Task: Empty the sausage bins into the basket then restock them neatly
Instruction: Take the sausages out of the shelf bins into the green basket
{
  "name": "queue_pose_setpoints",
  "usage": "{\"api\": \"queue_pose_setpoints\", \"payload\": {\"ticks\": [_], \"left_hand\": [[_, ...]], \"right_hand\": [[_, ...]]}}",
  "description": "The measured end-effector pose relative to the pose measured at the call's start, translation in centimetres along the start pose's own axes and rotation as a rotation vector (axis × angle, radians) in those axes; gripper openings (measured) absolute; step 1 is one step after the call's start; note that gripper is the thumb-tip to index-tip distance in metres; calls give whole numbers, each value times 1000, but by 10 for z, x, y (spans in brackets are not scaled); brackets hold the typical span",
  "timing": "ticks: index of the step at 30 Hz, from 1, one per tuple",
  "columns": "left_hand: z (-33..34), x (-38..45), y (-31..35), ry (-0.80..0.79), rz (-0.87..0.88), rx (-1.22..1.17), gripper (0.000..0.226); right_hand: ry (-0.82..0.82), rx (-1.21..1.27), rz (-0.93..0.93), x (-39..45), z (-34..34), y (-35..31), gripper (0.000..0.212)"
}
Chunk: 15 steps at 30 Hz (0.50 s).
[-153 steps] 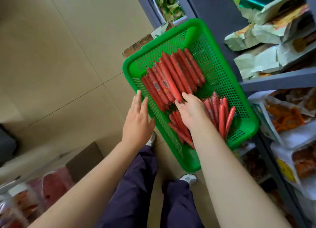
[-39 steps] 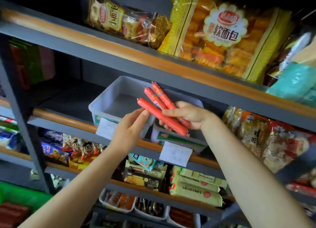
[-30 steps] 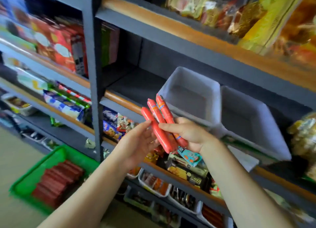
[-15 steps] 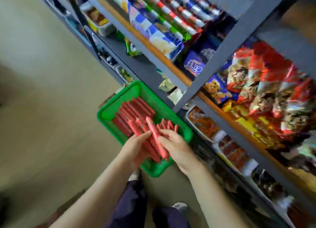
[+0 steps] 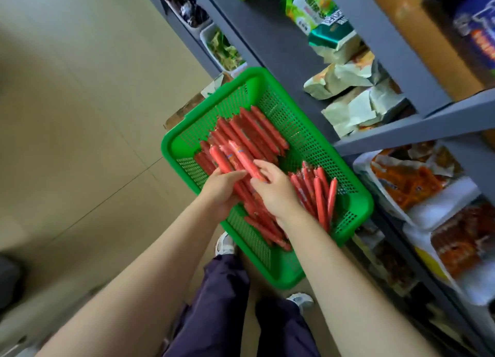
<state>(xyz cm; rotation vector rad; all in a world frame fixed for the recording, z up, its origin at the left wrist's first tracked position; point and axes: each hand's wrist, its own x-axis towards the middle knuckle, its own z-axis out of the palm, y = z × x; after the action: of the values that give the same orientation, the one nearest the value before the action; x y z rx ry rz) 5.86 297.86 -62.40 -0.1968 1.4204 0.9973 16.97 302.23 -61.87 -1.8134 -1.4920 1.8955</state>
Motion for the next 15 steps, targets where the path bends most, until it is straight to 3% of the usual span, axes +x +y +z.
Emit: {"api": "queue_pose_setpoints", "payload": {"ticks": [3, 6, 7, 10, 15], "left_hand": [[2, 21, 17, 56, 52, -83, 30], [-1, 26, 20, 89, 42, -67, 72], [-1, 24, 18, 85, 47, -54, 75], [-4, 17, 11, 83, 75, -13, 55], [0, -10, 1, 60, 108, 98, 63]], "right_hand": [[71, -42, -31, 30, 0, -12, 62], [80, -147, 8, 40, -4, -10, 67], [67, -162, 15, 39, -4, -7, 66], [36, -136, 48, 29, -9, -7, 59], [66, -53, 16, 0, -24, -5, 35]]}}
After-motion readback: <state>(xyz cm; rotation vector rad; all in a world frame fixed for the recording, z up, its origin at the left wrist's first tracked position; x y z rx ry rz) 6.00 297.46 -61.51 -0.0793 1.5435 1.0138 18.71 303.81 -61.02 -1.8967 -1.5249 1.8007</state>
